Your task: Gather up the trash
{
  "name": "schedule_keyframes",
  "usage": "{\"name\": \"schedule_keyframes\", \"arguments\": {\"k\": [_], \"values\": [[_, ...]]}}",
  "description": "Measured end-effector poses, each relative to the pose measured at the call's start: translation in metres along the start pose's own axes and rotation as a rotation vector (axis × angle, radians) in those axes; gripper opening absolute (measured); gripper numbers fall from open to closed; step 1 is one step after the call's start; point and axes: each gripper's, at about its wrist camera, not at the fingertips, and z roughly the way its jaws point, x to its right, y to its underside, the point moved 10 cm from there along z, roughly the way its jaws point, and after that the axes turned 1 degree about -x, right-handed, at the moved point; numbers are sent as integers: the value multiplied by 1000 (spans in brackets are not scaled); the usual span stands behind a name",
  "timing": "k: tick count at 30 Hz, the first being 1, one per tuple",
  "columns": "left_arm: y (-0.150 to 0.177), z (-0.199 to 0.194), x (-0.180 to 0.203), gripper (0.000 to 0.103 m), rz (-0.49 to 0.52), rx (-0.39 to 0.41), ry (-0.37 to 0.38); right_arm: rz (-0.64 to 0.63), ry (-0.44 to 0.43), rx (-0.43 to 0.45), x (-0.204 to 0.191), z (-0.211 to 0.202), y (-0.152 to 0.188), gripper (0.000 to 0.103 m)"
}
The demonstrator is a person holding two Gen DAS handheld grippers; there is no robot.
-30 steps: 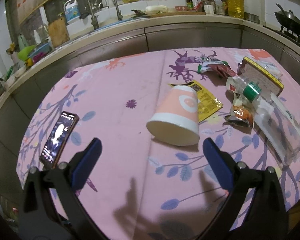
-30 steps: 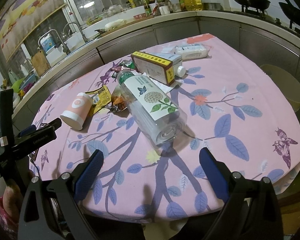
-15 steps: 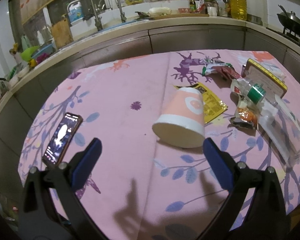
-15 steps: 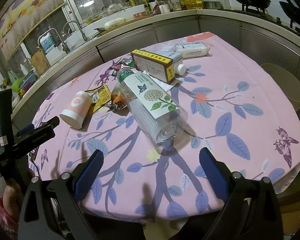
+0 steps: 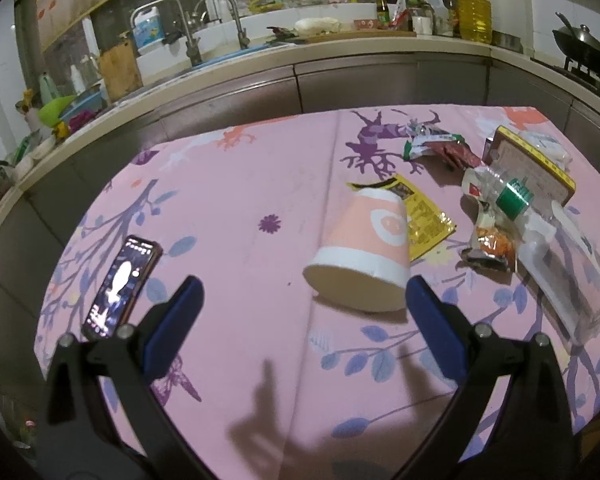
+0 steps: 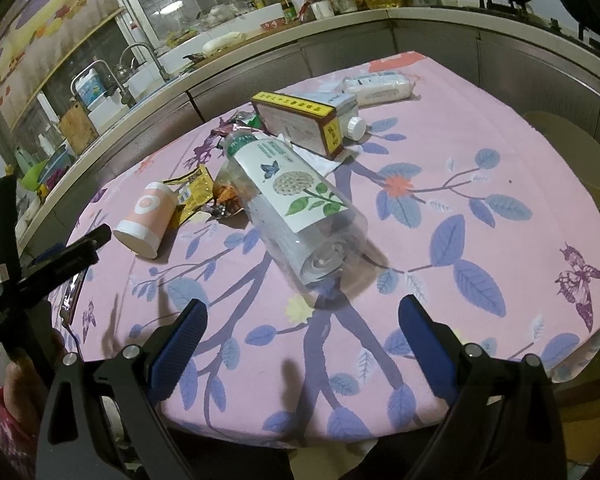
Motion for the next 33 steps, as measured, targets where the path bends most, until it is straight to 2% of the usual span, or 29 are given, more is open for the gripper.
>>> {"name": "schedule_keyframes", "arguments": {"k": [9, 11, 13, 18, 25, 29, 31, 32, 33], "values": [[-12, 16, 0, 97, -23, -40, 24, 14, -6, -28, 14, 11, -4, 93], [-15, 17, 2, 97, -24, -37, 37, 26, -37, -23, 18, 10, -6, 93], [-19, 17, 7, 97, -15, -28, 60, 34, -68, 13, 25, 2, -10, 93], [-22, 28, 15, 97, 3, -26, 117, -36, -64, 88, 30, -4, -21, 93], [-17, 64, 21, 97, -25, -104, 177, -117, -81, 86, 20, 22, -43, 93], [-13, 82, 31, 97, -24, -145, 200, -144, -84, 52, 13, 45, -48, 93], [-11, 86, 38, 94, -15, -142, 208, -169, -91, 43, 7, 55, -50, 93], [-10, 88, 39, 86, -3, -132, 196, -183, -100, 45, 3, 57, -50, 91], [-10, 88, 40, 73, 3, -132, 194, -195, -112, 39, 0, 59, -50, 65]]}}
